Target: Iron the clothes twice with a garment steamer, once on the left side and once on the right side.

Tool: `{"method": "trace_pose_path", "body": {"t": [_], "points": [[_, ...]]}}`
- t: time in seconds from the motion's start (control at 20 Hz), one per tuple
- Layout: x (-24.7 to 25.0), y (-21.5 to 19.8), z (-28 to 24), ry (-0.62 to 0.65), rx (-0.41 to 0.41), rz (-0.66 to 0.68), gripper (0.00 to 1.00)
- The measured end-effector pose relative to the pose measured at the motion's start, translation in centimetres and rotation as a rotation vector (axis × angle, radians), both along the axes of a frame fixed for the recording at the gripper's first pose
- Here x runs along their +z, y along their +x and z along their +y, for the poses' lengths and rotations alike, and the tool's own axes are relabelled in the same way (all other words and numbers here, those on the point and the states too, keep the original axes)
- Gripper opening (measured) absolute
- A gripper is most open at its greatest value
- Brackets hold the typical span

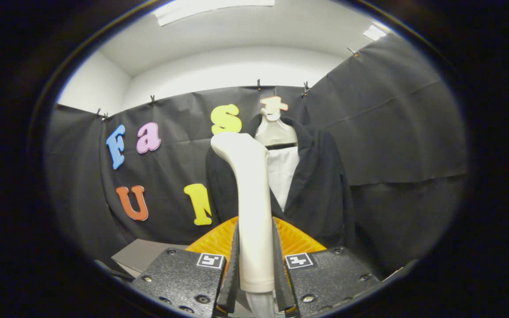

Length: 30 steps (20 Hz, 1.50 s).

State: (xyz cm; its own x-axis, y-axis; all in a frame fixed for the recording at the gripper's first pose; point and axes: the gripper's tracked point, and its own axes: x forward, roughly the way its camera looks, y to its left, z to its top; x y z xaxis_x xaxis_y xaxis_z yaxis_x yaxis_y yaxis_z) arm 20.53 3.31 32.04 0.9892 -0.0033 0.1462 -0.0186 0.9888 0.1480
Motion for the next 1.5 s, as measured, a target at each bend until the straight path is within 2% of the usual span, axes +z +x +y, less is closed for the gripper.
{"method": "trace_pose_path", "body": {"t": [0.35,0.55,1.05,1.5], "points": [[1.2,4.9,0.5,-0.073,0.072,-0.006,0.37],[0.6,7.3,1.2,-0.102,0.078,0.01,0.37],[-2.6,7.4,0.7,-0.143,0.066,0.064,0.37],[-7.3,7.1,-0.5,-0.157,0.024,0.157,0.37]]}}
